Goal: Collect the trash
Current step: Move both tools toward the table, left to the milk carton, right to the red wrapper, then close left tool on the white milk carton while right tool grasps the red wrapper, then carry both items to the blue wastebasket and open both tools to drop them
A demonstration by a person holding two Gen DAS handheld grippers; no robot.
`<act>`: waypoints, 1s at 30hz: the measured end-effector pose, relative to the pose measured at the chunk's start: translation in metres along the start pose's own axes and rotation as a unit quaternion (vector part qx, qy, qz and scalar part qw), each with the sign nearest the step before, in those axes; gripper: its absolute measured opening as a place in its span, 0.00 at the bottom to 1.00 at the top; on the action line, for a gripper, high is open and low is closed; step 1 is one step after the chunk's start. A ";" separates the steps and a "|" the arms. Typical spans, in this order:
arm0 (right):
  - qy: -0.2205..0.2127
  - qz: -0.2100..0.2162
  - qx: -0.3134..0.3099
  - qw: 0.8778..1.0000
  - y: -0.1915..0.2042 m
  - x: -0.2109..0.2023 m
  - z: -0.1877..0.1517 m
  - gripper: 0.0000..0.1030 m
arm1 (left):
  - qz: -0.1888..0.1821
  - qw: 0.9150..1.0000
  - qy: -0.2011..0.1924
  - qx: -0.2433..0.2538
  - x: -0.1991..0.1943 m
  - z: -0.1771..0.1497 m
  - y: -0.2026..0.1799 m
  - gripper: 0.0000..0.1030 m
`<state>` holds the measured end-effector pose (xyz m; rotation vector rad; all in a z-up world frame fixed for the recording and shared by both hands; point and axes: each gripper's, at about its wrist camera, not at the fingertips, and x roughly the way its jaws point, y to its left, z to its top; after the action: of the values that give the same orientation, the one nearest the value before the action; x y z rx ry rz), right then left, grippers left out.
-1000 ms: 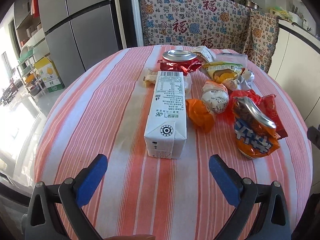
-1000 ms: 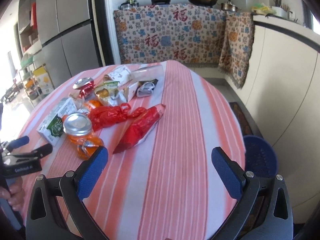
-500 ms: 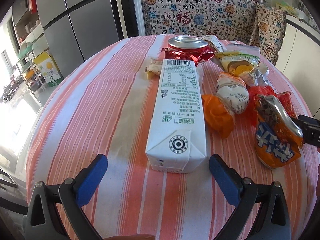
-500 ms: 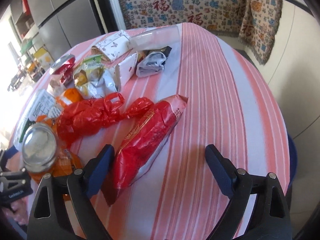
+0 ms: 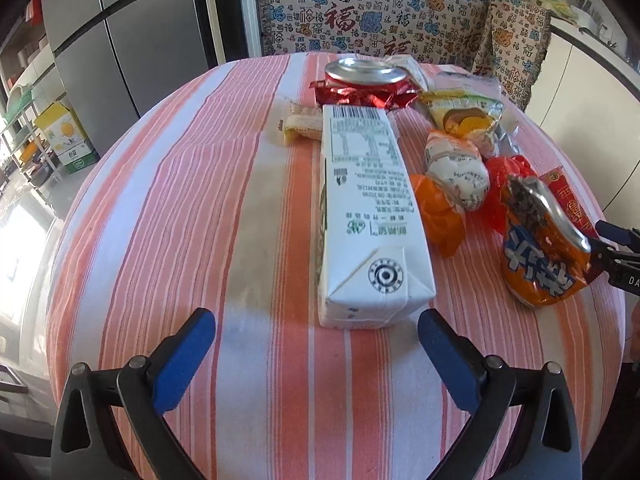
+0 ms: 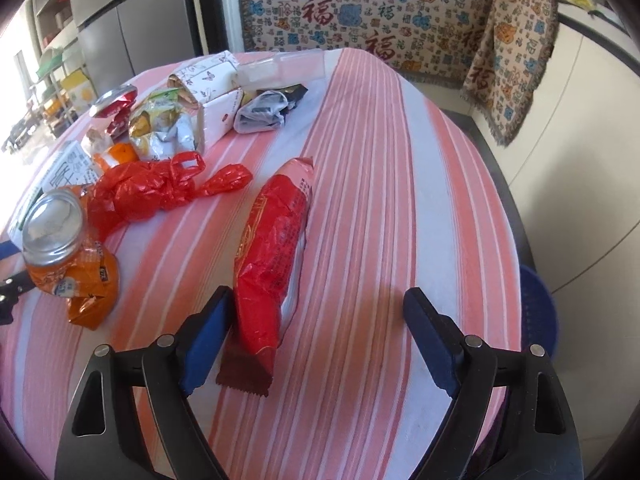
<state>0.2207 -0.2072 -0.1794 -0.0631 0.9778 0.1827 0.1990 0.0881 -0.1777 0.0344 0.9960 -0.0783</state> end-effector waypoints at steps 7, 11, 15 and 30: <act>0.019 0.049 -0.005 0.999 0.000 -0.003 0.022 0.82 | -0.029 0.999 -0.032 0.028 -0.017 0.026 -0.007 0.83; 0.047 0.064 -0.002 0.997 0.000 0.005 0.034 0.73 | -0.035 0.999 -0.013 0.032 -0.008 0.036 -0.008 0.45; 0.071 0.081 -0.007 0.994 0.003 0.011 0.039 0.33 | -0.039 0.999 -0.014 0.024 -0.010 0.038 -0.007 0.37; 0.000 0.118 0.035 0.992 -0.029 -0.052 0.038 0.15 | -0.082 0.992 -0.099 0.002 -0.097 0.047 -0.018 0.37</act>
<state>0.2293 -0.2373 -0.1161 0.1171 0.9893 0.3653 0.1839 0.0718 -0.0704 -0.0502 0.7997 -0.2298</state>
